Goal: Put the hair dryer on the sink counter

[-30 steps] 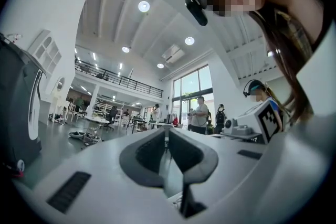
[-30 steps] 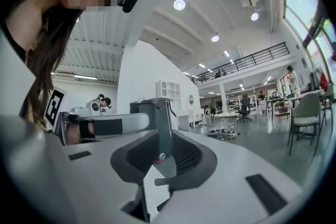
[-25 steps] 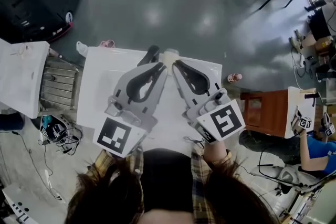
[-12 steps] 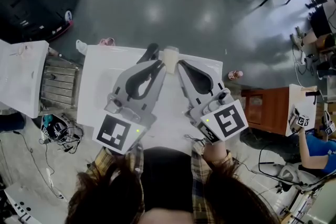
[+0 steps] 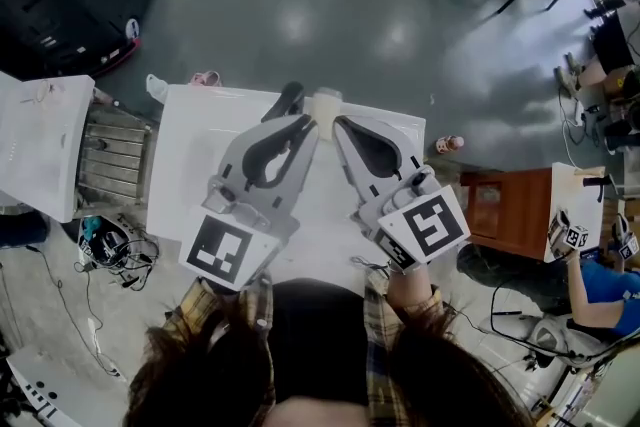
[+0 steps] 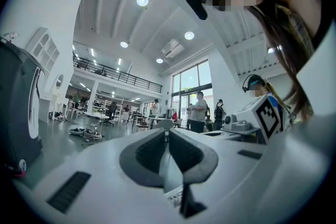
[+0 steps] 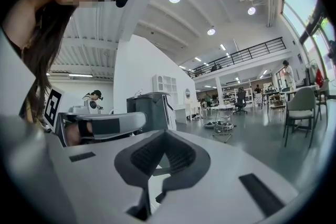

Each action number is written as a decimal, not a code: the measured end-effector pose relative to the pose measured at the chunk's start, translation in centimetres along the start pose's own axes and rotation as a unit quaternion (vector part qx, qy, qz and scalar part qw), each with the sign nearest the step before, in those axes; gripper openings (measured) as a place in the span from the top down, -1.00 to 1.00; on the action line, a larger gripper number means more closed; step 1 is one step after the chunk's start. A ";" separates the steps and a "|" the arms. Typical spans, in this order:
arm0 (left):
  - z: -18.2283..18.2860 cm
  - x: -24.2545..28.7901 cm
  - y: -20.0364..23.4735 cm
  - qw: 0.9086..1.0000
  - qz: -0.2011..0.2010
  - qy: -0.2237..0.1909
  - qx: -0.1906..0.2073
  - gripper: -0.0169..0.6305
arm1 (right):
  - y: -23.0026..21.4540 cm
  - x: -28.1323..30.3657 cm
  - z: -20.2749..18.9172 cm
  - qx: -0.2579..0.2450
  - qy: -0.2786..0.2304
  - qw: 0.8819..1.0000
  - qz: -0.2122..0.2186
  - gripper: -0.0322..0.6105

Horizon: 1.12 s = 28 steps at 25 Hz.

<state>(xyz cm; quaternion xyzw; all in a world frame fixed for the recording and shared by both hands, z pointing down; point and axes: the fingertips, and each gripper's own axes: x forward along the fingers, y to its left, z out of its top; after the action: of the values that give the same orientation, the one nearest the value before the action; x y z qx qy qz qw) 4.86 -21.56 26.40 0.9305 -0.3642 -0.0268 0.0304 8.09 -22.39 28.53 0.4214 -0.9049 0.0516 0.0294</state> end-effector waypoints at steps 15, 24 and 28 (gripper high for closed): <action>-0.2 -0.2 -0.4 1.000 -0.003 0.003 0.002 0.85 | 0.3 -0.3 0.1 0.000 -0.005 1.000 0.002 0.86; -0.2 -0.1 -0.1 1.000 -0.001 0.005 0.003 0.84 | 0.5 -0.1 -0.3 -0.010 0.006 1.000 0.006 0.86; -0.4 0.0 0.1 1.000 -0.001 0.008 0.003 0.85 | 0.4 -0.1 -0.6 -0.005 0.007 1.000 0.007 0.86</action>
<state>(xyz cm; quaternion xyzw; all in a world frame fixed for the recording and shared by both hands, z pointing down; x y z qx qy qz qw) 4.88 -21.62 26.79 0.9311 -0.3629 -0.0182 0.0308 7.79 -21.99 29.05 0.4140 -0.9081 0.0506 0.0377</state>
